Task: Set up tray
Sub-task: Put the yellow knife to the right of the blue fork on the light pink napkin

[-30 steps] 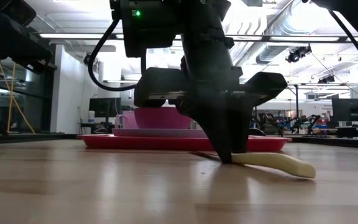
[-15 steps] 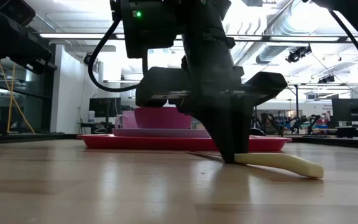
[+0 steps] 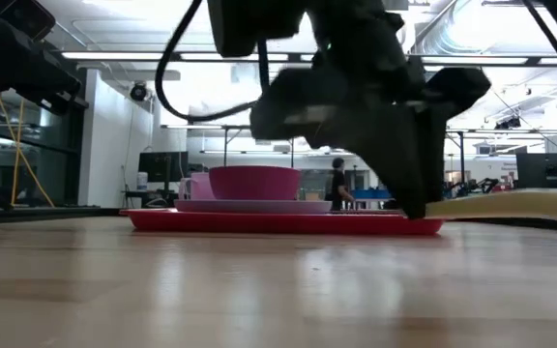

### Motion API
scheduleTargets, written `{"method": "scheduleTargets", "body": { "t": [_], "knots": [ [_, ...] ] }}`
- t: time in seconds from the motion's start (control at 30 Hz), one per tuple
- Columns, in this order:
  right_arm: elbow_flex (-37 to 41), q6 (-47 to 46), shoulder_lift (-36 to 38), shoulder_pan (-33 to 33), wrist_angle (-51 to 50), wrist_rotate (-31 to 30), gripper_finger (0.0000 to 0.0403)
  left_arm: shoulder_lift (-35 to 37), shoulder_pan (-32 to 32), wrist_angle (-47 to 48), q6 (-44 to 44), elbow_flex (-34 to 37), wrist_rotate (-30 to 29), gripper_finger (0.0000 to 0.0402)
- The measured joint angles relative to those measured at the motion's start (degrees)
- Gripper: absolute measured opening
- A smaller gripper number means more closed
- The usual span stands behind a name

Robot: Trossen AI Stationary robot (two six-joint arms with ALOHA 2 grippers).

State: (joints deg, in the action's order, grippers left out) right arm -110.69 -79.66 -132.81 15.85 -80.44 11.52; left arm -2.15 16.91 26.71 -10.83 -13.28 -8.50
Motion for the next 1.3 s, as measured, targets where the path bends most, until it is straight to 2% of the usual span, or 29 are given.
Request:
{"method": "scheduleTargets", "body": {
  "t": [0.4, 0.67, 0.97, 1.3],
  "knots": [
    [-0.1, -5.1, 5.4, 1.8, -1.5, 1.3, 0.0023, 0.0, 0.0, 0.0, 0.0, 0.0, -0.1, 0.0085],
    [-0.2, -5.4, 9.3, 0.8, -8.7, 0.7, 0.0026, 0.0, 0.0, 0.0, 0.0, 0.0, -0.1, 0.0085],
    [-0.1, -3.7, 12.8, -4.3, -9.6, -4.8, 0.0027, 0.0, 0.0, 0.0, 0.0, 0.0, -0.1, 0.0085],
    [-0.1, 5.3, 13.7, -14.7, -9.6, -9.2, 0.0026, 0.0, 0.0, 0.0, 0.0, 0.0, -0.1, 0.0085]
  ]
}}
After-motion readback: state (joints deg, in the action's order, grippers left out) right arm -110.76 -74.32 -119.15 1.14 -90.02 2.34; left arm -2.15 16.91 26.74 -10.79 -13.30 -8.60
